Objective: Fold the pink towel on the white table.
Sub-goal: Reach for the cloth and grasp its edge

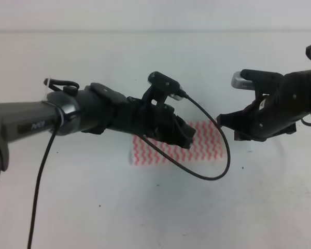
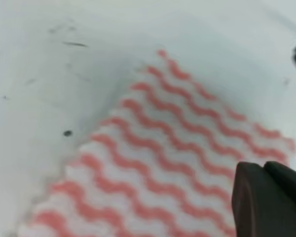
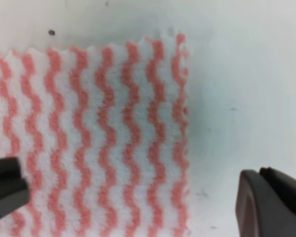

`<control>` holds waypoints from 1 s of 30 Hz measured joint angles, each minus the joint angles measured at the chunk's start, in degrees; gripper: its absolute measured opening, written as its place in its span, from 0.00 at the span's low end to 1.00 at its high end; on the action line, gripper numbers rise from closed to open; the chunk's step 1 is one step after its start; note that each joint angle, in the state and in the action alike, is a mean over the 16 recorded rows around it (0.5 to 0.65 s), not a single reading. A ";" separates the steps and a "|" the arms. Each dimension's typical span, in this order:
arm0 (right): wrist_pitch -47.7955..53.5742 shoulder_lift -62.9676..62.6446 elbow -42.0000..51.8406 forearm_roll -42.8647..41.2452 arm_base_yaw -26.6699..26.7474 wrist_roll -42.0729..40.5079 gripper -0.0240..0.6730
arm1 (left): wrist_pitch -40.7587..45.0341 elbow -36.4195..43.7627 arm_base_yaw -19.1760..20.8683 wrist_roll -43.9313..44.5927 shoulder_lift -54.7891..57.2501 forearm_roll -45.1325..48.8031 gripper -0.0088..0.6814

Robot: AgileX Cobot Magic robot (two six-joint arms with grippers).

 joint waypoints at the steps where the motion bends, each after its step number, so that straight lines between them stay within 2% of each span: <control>1: -0.11 0.00 0.00 -0.02 0.00 0.00 0.01 | -0.07 -0.38 -0.04 0.02 0.24 -0.02 0.00; 30: -0.73 -0.02 0.00 -0.20 0.00 0.00 0.01 | 6.15 -2.35 -1.11 -4.13 4.17 5.63 0.01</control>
